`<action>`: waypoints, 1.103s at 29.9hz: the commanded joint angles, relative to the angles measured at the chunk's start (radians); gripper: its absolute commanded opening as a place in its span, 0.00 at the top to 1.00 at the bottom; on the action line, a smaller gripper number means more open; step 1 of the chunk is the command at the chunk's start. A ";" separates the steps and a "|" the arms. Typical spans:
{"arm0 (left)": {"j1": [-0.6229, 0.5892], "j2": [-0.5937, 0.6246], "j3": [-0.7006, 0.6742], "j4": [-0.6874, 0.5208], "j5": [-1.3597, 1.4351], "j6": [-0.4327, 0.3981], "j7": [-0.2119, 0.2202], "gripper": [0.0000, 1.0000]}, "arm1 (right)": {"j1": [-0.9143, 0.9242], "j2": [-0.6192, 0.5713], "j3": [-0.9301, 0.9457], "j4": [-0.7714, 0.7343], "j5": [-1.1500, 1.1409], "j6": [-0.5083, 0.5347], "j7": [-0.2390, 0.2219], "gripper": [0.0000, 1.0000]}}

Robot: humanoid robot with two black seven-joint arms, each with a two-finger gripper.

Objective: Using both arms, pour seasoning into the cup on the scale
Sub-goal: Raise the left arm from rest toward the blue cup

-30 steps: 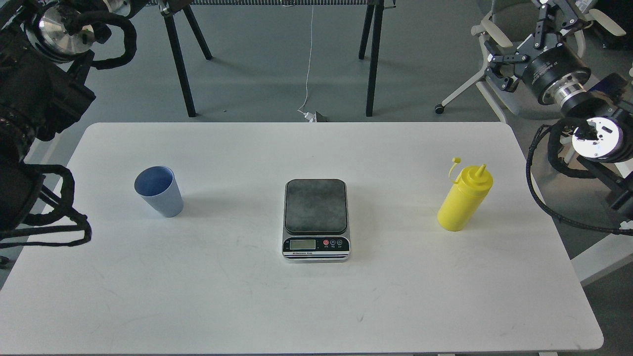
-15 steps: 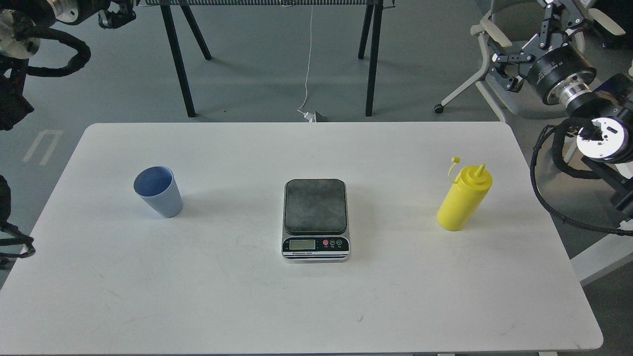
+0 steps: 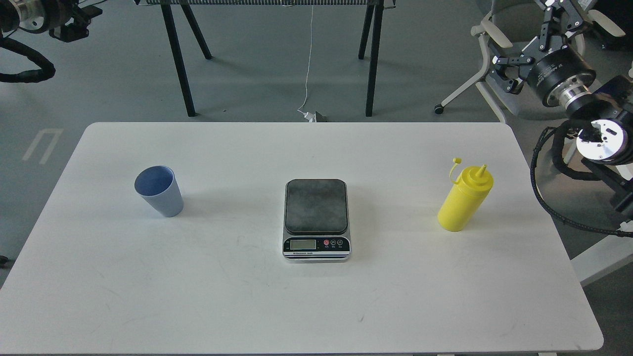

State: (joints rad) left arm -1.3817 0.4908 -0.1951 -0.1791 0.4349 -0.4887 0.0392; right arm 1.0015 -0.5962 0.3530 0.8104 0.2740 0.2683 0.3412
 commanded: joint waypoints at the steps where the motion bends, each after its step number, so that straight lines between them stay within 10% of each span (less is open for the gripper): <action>1: -0.022 0.000 0.078 0.000 0.016 0.000 -0.042 0.00 | -0.001 0.001 -0.002 0.000 -0.001 0.000 -0.001 0.01; 17: -0.068 -0.029 0.149 -0.011 0.290 0.000 -0.143 0.00 | -0.007 0.003 -0.005 -0.002 -0.001 0.000 0.001 0.01; 29: -0.137 -0.026 0.261 -0.290 0.789 0.000 -0.505 0.00 | -0.026 0.004 -0.006 -0.010 -0.001 0.000 0.001 0.01; 33: -0.135 -0.026 0.261 -0.367 0.985 0.000 -0.528 0.00 | -0.027 0.001 -0.006 -0.011 -0.001 0.000 -0.001 0.01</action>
State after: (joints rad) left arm -1.5166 0.4646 0.0663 -0.4902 1.2862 -0.4887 -0.4731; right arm 0.9751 -0.5911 0.3466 0.7996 0.2730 0.2684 0.3412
